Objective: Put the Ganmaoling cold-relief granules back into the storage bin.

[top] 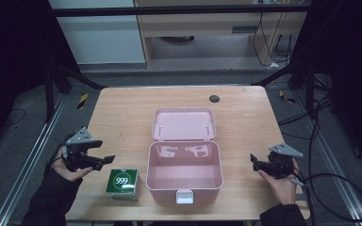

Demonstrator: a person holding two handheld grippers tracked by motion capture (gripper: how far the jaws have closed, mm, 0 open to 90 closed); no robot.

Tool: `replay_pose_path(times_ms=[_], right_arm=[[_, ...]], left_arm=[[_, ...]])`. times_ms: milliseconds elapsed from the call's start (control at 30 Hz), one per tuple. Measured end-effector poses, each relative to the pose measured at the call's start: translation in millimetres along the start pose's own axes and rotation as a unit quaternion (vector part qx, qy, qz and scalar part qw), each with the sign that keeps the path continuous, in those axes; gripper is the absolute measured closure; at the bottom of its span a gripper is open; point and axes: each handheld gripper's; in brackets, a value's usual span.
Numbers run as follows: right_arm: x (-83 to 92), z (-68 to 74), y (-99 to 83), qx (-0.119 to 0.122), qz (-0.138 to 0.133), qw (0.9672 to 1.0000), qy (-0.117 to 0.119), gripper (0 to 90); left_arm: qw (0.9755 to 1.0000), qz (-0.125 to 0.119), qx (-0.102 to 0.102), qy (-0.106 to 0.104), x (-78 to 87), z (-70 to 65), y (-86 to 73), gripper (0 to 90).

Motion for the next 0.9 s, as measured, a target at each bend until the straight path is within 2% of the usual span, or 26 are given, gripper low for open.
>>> replay_pose_path(times_ms=[267,367,500,600,767,800,833,900], right_arm=[[0.5,-0.1,-0.2,0.004,0.000,1.0000,-0.004,12.0],[0.4,-0.2,-0.2,0.006,0.001,1.0000,-0.004,11.9],[-0.1,0.3,-0.3,0.009,0.002,1.0000,-0.003,11.7],[-0.5,0.5,-0.1,0.013,0.003,0.9999,-0.003,11.4],[-0.7,1.4,-0.3,0.015,0.005,0.9999,-0.001,10.9],[-0.7,1.4,-0.3,0.015,0.005,0.9999,-0.001,10.9],[-0.7,1.3,-0.3,0.016,0.006,0.9999,-0.001,10.7],[-0.8,1.1,-0.2,0.017,0.006,0.9998,0.000,10.5]], left_arm=[[0.9985,0.025,-0.046,-0.011,10.0,-8.0,2.4,20.5],[0.9974,0.031,-0.061,-0.024,12.1,-10.0,3.7,20.0],[0.9943,0.045,-0.089,-0.039,12.9,-13.0,7.2,19.8],[0.9904,0.061,-0.116,-0.045,12.1,-16.2,11.1,19.4],[0.9819,0.088,-0.158,-0.056,8.2,-22.7,18.3,18.0],[0.9819,0.088,-0.158,-0.056,8.2,-22.7,18.3,17.6],[0.9785,0.095,-0.174,-0.057,6.8,-25.9,20.6,17.3],[0.9763,0.097,-0.184,-0.061,5.4,-27.7,22.6,16.6]])
Point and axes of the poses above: each handheld gripper's, and its own axes: x roughly backward along the jaws, y roughly out of its top, z roughly to its left, and after that the axes turned 14 degrees about z, right-handed
